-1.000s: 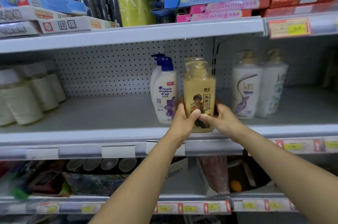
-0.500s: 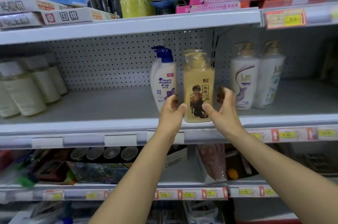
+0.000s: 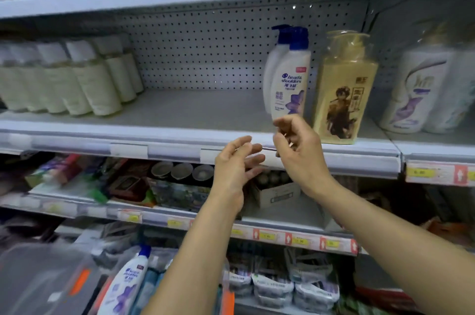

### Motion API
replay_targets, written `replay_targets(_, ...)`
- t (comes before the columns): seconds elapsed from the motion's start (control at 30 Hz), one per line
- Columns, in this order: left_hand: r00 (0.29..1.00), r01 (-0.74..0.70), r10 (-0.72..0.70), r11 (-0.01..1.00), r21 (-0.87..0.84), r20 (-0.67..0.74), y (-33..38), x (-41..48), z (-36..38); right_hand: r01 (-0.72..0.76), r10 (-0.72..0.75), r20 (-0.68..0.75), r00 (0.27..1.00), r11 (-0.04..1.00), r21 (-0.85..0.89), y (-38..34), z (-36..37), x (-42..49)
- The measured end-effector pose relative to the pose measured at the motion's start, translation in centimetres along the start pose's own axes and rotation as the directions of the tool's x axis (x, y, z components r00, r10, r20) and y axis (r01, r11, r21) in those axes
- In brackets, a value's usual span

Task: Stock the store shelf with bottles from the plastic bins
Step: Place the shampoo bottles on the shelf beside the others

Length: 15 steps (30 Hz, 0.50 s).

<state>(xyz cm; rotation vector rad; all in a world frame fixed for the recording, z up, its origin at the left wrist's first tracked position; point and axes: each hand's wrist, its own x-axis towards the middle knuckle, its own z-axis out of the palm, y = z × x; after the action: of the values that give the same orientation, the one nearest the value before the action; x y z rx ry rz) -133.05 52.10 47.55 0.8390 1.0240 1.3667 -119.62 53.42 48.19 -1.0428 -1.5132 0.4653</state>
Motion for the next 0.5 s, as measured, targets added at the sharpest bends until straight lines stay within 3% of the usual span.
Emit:
replay_targets(0.23,0.993,0.069,-0.066,0.997,0.028,-0.1,0.6,0.7,-11.4,-0.098,0.1,0.218,0.971,0.995,-0.019,0.4,10.0,-2.2)
replay_targets(0.4,0.97,0.14,-0.122,0.988,0.07,-0.212,1.6,1.6,-21.5,-0.253,0.25,0.353,0.901,0.967,-0.04,0.7,17.9,-4.9)
replay_targets(0.5,0.947,0.203,-0.17,0.974,0.098,-0.273,1.7,2.2,-27.6,-0.371,0.368,0.448,0.815,0.925,-0.086,1.0,22.6,-6.6)
